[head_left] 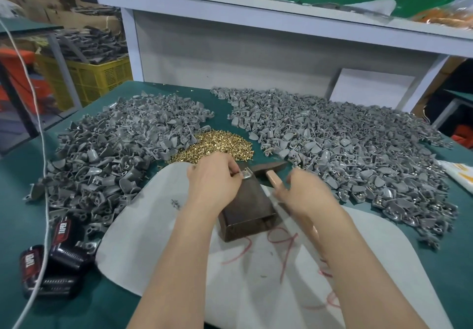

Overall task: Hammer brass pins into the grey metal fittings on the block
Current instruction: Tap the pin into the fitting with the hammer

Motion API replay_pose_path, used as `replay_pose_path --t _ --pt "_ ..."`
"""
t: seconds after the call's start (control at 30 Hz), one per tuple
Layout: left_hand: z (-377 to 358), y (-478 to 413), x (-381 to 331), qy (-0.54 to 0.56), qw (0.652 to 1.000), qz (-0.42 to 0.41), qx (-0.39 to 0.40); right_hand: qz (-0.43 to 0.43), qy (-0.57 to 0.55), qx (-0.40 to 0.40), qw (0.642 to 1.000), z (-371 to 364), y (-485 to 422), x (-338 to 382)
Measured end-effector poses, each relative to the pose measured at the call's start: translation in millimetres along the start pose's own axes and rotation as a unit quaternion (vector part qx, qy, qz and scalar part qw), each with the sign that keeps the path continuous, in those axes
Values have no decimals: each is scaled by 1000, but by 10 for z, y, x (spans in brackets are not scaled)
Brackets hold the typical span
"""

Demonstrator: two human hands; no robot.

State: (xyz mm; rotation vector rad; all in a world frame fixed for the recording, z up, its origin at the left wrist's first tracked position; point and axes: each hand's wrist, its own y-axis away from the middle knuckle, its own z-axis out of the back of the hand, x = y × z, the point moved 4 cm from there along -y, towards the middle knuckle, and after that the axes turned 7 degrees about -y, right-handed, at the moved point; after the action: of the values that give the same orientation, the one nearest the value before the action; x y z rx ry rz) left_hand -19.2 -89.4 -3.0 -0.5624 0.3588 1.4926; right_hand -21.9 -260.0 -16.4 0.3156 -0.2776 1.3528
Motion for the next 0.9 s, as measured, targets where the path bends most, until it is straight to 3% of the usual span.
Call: replay_pose_path --t 0.07,0.17,0.33,0.4,0.5,0.57,0.67,0.7,0.8,0.83,0.9 --pt "-3 -6 0 2 1000 0 1 -23 39 45 998 -83 -1 -21" --pt "-1 -2 18 2 1000 7 -3 -14 -31 38 999 -31 -25 -20" --pt "-6 -23 50 -4 1000 12 -20 18 -206 -44 977 232 40 -69" --pt "-11 -25 52 -4 1000 11 -21 83 -197 -103 972 310 111 -2" --pt "-23 -30 61 -2 1000 5 -24 195 -218 -225 930 468 350 159" --pt "-25 -48 63 11 1000 5 -26 231 -177 -210 933 474 442 264" --pt "-29 -43 63 15 1000 8 -21 199 -66 -125 970 339 460 266" --pt "-27 -43 61 18 1000 7 -24 199 -63 -144 967 381 464 272" --pt "-30 -49 65 22 999 3 -28 238 -195 -254 917 571 537 283" --pt "-36 -53 70 23 999 5 -28 250 -193 -255 914 585 543 308" --pt "-37 -55 72 18 1000 2 -25 254 -86 -175 948 417 542 369"
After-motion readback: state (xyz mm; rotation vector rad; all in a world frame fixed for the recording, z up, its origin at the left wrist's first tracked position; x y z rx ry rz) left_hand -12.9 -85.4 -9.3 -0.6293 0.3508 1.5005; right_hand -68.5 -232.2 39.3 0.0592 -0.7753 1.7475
